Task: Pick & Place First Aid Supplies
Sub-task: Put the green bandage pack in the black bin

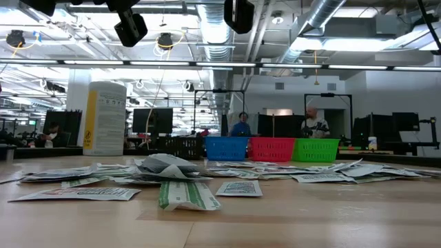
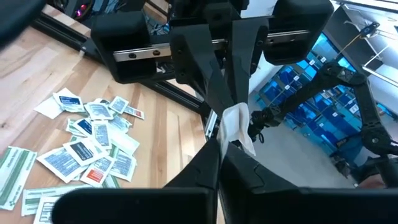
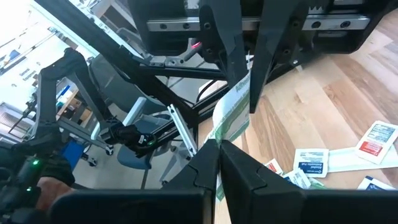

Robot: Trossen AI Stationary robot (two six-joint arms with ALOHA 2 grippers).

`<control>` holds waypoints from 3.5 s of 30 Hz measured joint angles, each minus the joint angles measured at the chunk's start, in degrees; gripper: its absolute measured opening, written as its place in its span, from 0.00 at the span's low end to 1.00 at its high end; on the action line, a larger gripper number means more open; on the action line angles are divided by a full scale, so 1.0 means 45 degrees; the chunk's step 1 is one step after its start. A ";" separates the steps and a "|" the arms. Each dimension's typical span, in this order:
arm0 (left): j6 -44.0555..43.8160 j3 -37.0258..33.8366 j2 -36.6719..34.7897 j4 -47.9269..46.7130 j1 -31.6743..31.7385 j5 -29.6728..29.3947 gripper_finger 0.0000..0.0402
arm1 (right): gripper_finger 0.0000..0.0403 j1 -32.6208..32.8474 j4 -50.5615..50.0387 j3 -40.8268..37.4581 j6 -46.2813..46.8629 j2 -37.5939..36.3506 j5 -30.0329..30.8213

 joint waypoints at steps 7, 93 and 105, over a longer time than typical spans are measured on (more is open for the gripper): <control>0.0003 0.0000 -0.0003 -0.0463 -0.0003 -0.0032 0.01 | 0.20 -0.0015 -0.0069 0.0000 -0.0005 0.0000 0.0109; 0.5046 0.0000 0.4490 -0.0842 0.8824 -0.6141 0.03 | 0.02 -0.2106 -0.7789 0.0000 -0.4784 0.0000 0.4365; 0.4527 0.0000 0.4490 -0.0704 0.8818 -0.3205 0.10 | 0.02 -0.2103 -0.7789 0.0000 -0.4779 0.0000 0.4365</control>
